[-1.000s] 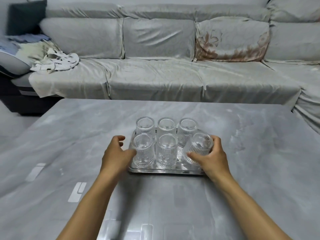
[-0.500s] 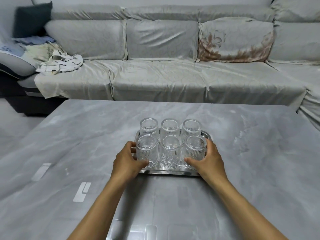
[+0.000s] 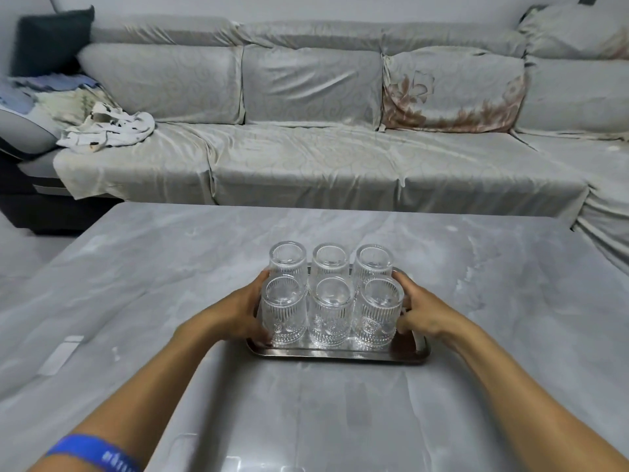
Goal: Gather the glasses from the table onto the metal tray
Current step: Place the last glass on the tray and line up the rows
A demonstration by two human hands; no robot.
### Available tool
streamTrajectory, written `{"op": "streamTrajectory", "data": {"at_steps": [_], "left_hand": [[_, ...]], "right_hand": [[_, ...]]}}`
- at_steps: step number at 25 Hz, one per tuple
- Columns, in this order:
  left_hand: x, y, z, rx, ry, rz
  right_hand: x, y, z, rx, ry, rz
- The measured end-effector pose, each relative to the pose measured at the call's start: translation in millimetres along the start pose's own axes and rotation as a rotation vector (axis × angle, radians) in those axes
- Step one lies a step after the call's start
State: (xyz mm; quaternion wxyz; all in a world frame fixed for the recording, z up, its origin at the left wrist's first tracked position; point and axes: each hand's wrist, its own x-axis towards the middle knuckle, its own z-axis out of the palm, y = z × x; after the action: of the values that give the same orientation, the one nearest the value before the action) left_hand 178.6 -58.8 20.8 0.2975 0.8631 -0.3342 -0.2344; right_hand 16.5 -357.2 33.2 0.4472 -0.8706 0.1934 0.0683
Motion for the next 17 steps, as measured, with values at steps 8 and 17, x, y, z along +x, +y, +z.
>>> {"op": "streamTrajectory", "data": {"at_steps": [8,17], "left_hand": [[15.5,-17.6,-6.1,0.033,-0.011,0.02],[-37.8,-24.5,26.1,-0.086,0.212,-0.219]], "right_hand": [[13.6,9.7,-4.1,0.018,-0.043,-0.03],[-33.9,46.5,8.8,-0.171,0.397,0.331]]}}
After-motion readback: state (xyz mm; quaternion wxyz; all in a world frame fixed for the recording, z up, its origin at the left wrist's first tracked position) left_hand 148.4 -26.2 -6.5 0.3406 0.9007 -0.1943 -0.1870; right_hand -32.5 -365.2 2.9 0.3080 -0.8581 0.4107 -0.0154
